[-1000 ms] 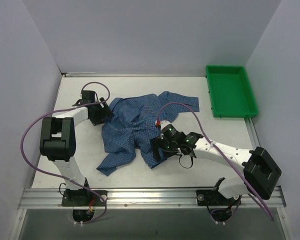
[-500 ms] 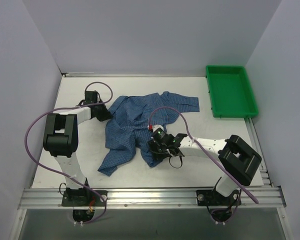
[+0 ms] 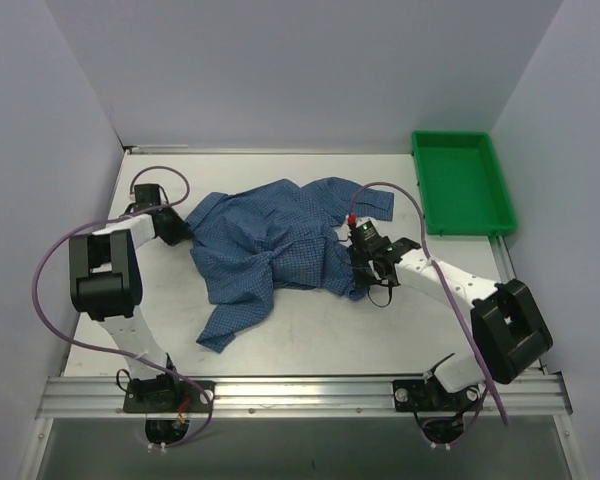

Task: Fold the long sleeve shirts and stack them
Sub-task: Flatten the shirt out

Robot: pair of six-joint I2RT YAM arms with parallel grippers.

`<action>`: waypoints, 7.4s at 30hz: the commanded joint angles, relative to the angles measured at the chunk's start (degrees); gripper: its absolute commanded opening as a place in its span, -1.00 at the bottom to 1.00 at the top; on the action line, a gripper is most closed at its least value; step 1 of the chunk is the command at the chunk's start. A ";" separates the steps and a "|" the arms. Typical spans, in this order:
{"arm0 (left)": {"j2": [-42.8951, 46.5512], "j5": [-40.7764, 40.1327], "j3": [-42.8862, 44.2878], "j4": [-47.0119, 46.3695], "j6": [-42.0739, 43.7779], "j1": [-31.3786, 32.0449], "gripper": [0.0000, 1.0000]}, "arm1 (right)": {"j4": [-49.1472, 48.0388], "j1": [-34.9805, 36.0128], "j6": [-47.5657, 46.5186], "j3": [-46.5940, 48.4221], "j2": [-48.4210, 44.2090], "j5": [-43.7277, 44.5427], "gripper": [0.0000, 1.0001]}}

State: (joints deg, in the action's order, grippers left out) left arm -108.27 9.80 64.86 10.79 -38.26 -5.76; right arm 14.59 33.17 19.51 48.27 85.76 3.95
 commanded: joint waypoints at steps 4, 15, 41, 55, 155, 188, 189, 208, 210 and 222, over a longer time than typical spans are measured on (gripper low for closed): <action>7.80 -4.79 -0.96 2.04 1.26 -3.20 -1.00 | 6.85 1.81 -5.08 3.41 -9.63 -0.78 -0.83; 16.07 -6.99 -2.28 3.19 2.49 -10.57 -1.00 | 10.90 11.65 -6.95 -0.37 -24.48 -6.58 -0.89; 18.08 20.34 8.54 -6.72 -6.21 -13.84 -1.00 | 9.41 -0.65 -14.58 23.36 -21.32 3.19 -1.00; 32.50 8.76 -14.67 3.71 -3.75 -23.67 -1.00 | 15.12 16.12 -9.95 4.65 -32.24 -26.00 -0.85; -28.84 -22.99 44.12 26.30 12.42 26.77 0.21 | 10.02 -11.28 5.01 0.95 -18.78 -11.94 0.40; -4.57 -15.08 33.93 12.94 8.73 13.06 -0.76 | -0.09 -9.09 4.05 -5.82 -13.34 -14.40 0.39; -5.19 -14.73 34.28 14.25 8.82 12.53 -0.76 | -0.09 -8.91 3.79 -5.65 -12.90 -14.32 0.38; 5.78 -17.19 18.38 18.66 16.73 12.44 -0.81 | -0.79 -7.15 -7.90 31.40 16.70 0.97 -0.03; 7.10 -16.83 17.67 18.74 17.43 12.35 -0.81 | -0.62 -7.68 -8.52 34.94 22.33 0.89 -0.03; 11.23 -15.08 12.05 20.41 18.48 12.00 -0.81 | 5.10 -4.52 -0.44 35.35 33.25 -3.42 0.00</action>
State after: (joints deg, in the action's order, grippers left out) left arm -101.27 -6.68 77.78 30.39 -20.71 6.44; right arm 15.33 26.61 15.49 87.66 121.03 0.89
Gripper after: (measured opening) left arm 0.105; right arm 0.496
